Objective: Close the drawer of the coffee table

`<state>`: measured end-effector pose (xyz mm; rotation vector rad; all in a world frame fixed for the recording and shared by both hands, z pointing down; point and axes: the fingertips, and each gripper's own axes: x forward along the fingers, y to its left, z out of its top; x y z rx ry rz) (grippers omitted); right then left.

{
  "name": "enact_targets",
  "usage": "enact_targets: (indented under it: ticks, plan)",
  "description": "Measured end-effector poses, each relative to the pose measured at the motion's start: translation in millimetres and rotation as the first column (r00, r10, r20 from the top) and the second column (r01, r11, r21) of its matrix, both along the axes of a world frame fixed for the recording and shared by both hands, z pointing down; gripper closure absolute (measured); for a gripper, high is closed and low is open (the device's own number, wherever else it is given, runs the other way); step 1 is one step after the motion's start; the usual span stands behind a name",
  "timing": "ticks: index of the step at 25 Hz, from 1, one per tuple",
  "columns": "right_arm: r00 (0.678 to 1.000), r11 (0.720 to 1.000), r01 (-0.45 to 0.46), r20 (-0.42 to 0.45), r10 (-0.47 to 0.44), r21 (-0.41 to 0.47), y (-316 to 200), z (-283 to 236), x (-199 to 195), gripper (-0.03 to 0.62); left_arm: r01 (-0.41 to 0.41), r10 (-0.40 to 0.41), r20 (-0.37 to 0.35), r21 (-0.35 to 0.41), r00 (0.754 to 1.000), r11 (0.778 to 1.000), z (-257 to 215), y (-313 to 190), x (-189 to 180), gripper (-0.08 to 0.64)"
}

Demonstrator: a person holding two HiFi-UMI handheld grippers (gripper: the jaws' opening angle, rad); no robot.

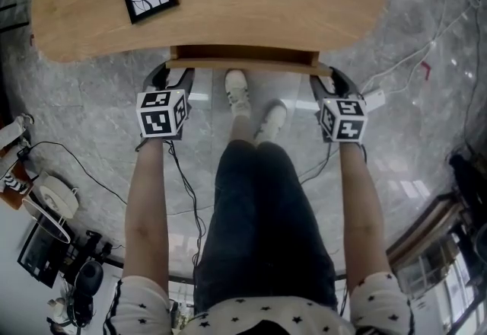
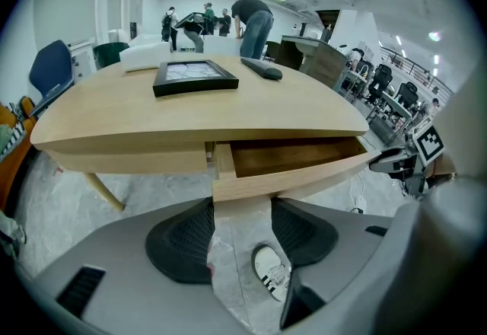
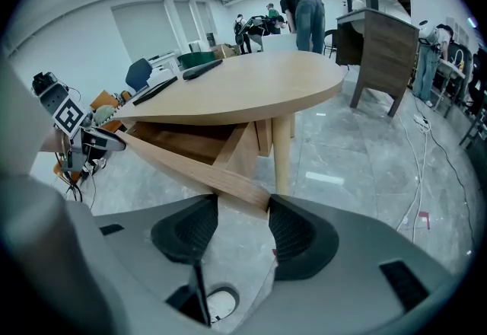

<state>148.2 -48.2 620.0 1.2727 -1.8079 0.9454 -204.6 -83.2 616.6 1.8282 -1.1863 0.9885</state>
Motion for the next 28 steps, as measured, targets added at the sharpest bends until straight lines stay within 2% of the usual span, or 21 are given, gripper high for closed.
enact_targets:
  ticks: [28]
  plan:
    - [1.0,1.0,0.003,-0.004,-0.003,0.016,-32.3,-0.5,5.5,0.373,0.016,-0.016,-0.009,0.019,1.0,1.0,0.1,-27.2,5.2,0.314]
